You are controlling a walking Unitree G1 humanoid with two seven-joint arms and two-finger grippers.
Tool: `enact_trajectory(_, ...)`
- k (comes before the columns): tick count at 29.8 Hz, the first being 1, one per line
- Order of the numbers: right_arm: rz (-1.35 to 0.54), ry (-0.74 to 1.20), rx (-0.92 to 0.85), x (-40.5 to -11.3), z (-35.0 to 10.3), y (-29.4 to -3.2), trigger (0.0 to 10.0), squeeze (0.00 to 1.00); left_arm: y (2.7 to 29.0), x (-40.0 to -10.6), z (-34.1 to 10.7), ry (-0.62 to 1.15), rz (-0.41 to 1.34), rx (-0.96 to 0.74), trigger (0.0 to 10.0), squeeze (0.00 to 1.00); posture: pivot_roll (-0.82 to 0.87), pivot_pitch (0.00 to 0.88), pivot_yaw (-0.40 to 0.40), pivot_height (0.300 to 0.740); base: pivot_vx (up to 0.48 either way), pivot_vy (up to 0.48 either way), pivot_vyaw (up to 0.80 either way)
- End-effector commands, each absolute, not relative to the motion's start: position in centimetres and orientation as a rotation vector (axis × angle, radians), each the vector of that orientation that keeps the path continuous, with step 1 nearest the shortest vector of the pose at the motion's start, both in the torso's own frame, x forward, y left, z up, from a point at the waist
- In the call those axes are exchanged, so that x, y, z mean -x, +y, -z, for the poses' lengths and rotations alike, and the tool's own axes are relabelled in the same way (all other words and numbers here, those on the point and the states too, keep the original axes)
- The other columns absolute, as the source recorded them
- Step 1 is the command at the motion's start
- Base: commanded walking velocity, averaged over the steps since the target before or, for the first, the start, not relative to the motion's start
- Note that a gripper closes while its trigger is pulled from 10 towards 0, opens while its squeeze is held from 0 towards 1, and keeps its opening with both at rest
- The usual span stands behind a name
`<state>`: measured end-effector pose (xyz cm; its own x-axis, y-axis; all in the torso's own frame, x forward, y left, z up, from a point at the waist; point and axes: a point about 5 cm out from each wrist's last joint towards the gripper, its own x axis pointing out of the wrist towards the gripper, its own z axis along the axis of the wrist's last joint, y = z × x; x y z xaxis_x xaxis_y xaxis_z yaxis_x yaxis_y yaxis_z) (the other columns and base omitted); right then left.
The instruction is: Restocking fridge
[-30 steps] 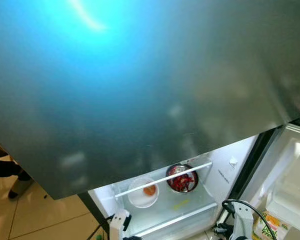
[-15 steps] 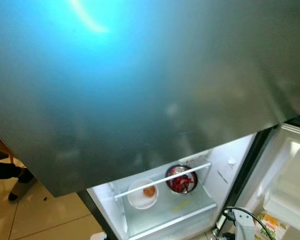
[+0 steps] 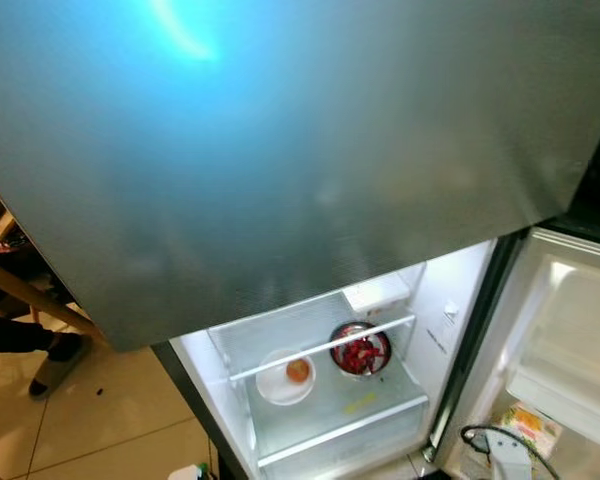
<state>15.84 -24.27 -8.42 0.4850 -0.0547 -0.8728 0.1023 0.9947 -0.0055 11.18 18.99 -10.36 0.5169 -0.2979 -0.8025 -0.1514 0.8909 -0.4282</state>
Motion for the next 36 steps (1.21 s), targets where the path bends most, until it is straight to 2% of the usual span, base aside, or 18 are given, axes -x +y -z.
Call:
enact_trajectory(1, 0.09, 1.037, -0.049, -16.8, 8.0, -24.2, 10.0, 0.0, 18.7, -11.7, 10.3, 1.037, 0.116, 0.469, 10.0, 0.0, -0.04, 0.061, 0.03, 0.74, -0.349, 0.0, 0.0)
enact_trajectory(4, 0.148, 1.008, -0.081, -17.2, 7.6, -25.0, 10.0, 0.0, 19.1, -11.7, 10.3, 1.044, 0.072, 0.452, 10.0, 0.0, -0.01, 0.067, -0.013, 0.74, -0.353, 0.0, 0.0)
enact_trajectory(8, 0.096, 1.058, -0.017, -16.5, 8.0, -24.8, 10.0, 0.0, 19.6, -11.5, 10.3, 1.033, 0.013, 0.482, 10.0, 0.0, -0.01, 0.063, -0.003, 0.74, -0.362, 0.0, 0.0)
enact_trajectory(12, 0.127, 1.034, -0.056, -16.8, 7.9, -24.7, 10.0, 0.0, 19.7, -11.2, 10.4, 1.03, 0.009, 0.495, 10.0, 0.0, -0.01, 0.061, 0.004, 0.74, -0.362, 0.0, 0.0)
enact_trajectory(18, 0.111, 1.064, -0.054, -15.8, 8.7, -23.6, 10.0, 0.0, 19.0, -10.8, 10.6, 1.043, 0.008, 0.506, 10.0, 0.0, -0.01, 0.075, 0.005, 0.74, -0.386, 0.0, 0.0)
enact_trajectory(24, 0.133, 1.116, -0.013, -14.3, 8.9, -24.7, 10.0, 0.0, 18.6, -11.9, 10.4, 1.001, -0.014, 0.537, 10.0, 0.0, -0.03, 0.072, 0.001, 0.74, -0.466, 0.0, 0.0)
enact_trajectory(31, 0.175, 1.085, -0.021, -15.2, 8.3, -25.8, 10.0, 0.0, 18.1, -11.5, 10.6, 1.057, 0.053, 0.485, 10.0, 0.0, -0.04, 0.045, 0.02, 0.74, -0.48, 0.0, 0.0)
enact_trajectory(36, 0.168, 1.089, -0.005, -15.2, 8.3, -25.7, 10.0, 0.0, 19.1, -12.0, 10.4, 1.032, -0.018, 0.484, 10.0, 0.0, -0.03, 0.054, 0.01, 0.74, -0.288, 0.0, 0.0)
